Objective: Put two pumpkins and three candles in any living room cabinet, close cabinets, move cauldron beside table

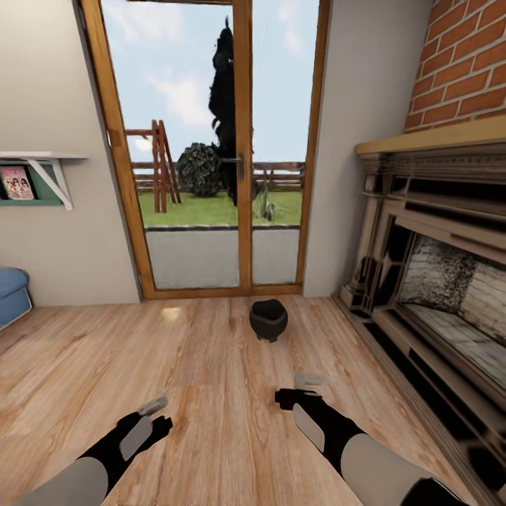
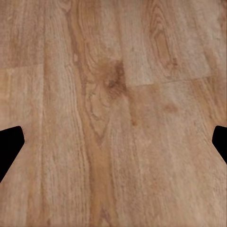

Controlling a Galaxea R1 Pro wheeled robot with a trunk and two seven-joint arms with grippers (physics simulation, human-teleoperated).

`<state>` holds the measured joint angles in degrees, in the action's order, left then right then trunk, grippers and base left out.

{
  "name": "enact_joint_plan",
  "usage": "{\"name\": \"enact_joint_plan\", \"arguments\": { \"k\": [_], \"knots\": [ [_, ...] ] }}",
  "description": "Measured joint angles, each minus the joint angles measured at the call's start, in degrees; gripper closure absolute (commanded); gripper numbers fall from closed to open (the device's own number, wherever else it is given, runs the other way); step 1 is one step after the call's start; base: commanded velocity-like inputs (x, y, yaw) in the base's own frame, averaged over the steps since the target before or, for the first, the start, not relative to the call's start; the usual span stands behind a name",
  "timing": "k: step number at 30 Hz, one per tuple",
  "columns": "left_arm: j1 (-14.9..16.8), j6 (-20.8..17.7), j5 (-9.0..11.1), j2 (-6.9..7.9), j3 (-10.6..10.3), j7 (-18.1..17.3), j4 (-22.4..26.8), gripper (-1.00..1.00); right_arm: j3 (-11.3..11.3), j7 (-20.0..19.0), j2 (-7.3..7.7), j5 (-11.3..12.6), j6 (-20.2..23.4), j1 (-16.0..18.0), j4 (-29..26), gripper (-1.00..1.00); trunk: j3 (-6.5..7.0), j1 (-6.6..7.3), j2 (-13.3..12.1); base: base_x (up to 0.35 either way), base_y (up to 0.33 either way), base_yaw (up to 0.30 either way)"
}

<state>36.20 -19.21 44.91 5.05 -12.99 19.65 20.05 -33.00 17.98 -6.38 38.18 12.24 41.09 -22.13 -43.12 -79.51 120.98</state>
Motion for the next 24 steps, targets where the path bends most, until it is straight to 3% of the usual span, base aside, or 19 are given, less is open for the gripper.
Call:
{"name": "enact_joint_plan", "arguments": {
  "k": [7, 15, 24],
  "knots": [
    [-0.06, 0.3, -0.02, -0.18, -0.69, -0.14, -0.17, -1.0, -0.07, -0.05, 0.02, -0.05, -2.85, -0.03, -0.05, -1.0, 1.03, 1.54, -2.81, 0.0, 0.0, 0.045],
    [-0.17, 0.33, 0.13, -0.36, -4.05, -0.15, -0.25, -1.0, -0.19, -0.13, -0.12, -0.12, -4.56, -0.09, -0.08, -1.0, 2.46, 3.3, -6.01, 0.0, 0.0, 0.001],
    [-0.18, 0.33, 0.17, -0.31, -5.97, -0.15, -0.25, -1.0, -0.18, 0.16, -0.09, -0.02, -4.78, -0.1, -0.12, -1.0, 2.46, 3.33, -6.03, 0.119, 0.0, 0.0]
  ]
}}
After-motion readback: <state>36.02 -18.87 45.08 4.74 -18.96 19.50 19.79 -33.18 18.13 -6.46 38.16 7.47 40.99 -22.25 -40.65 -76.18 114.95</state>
